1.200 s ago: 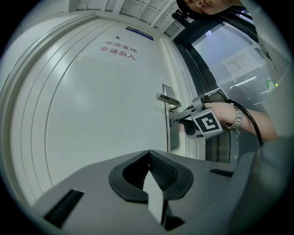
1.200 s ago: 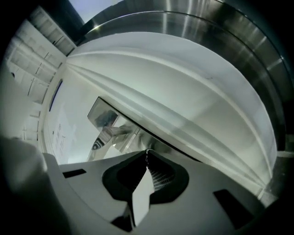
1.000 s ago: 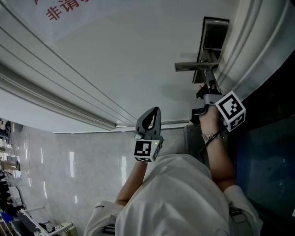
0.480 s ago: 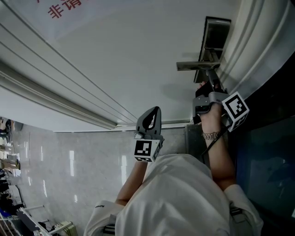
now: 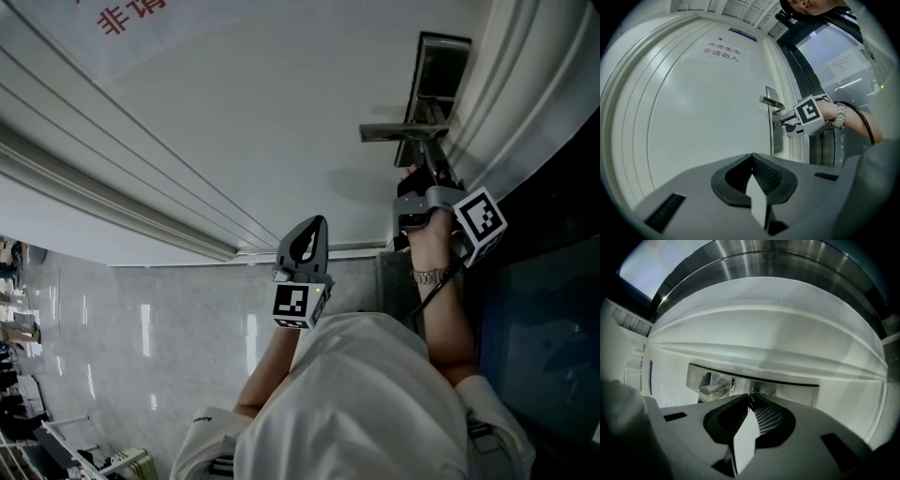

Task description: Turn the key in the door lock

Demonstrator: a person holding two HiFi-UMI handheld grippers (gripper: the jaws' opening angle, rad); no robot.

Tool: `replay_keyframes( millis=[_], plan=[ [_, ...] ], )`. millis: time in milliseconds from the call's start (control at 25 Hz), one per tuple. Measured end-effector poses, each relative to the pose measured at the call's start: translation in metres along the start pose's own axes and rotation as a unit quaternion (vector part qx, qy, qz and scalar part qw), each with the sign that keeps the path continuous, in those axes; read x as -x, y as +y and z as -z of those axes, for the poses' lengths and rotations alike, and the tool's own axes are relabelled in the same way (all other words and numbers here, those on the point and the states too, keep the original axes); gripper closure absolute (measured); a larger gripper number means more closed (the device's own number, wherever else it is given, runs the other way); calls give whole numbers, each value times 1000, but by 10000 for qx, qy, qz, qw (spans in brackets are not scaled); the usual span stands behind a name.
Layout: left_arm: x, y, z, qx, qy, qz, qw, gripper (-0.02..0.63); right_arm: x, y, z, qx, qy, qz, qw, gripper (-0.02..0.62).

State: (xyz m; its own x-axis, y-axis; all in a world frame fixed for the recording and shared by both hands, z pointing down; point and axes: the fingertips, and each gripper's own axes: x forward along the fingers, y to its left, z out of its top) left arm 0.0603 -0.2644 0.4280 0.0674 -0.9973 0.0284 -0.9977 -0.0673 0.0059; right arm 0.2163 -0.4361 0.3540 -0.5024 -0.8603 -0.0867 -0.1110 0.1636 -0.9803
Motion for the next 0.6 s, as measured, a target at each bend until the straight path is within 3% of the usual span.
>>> replay_keyframes(
  millis=[360,600],
  plan=[
    [-4,-12,0,-24,-6,212,9998,597,5,-7,16,970,732,-204,9924,516],
    [-10,-27,-1,16,-51,494,9988,597,18,-6,30,2311,1152,-258,9657,482]
  ],
)
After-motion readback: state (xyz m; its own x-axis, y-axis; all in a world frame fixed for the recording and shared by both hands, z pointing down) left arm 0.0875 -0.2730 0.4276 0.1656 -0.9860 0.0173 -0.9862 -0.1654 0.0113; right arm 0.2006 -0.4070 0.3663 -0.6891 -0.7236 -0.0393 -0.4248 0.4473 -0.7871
